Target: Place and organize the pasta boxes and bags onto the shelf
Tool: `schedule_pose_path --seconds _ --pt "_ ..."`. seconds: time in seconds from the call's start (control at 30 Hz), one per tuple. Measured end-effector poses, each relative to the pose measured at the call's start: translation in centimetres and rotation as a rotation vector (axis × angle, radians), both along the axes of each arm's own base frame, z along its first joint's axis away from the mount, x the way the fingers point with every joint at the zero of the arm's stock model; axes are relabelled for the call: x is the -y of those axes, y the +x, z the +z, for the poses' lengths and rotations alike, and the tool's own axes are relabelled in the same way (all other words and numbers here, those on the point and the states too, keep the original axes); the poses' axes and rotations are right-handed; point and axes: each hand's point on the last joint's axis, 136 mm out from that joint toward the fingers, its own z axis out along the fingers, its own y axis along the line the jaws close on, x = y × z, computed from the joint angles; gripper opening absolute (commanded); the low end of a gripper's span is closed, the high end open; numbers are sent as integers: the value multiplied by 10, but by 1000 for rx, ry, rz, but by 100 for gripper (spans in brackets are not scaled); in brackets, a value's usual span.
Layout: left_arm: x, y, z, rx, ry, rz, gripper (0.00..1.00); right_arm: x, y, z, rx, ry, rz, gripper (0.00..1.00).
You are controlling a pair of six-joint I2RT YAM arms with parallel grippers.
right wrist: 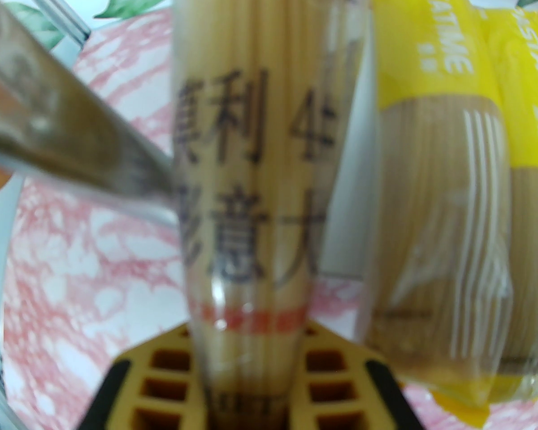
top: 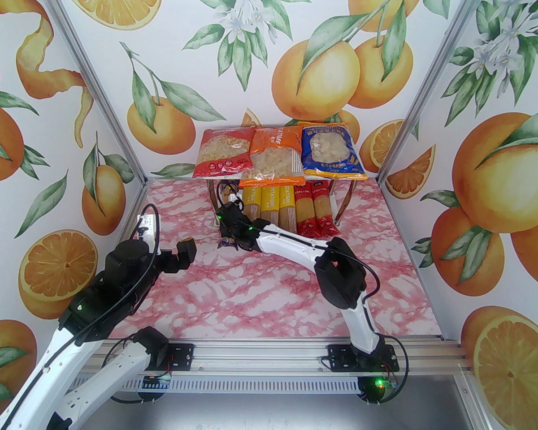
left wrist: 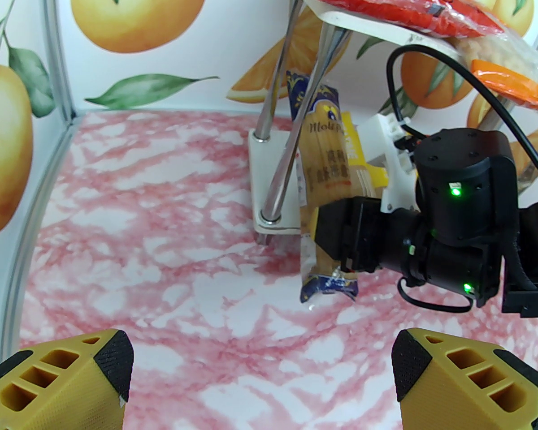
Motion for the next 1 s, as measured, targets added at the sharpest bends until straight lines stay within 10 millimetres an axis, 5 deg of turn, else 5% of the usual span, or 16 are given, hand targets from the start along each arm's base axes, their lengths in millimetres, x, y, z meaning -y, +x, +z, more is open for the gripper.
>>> schedule_pose_path --seconds 0.57,1.0 --pt "-4 2 0 1 16 10 100 17 33 -15 18 -81 -68 0" --pt "1 9 -15 -43 11 0 100 11 50 -17 24 -81 -78 3"
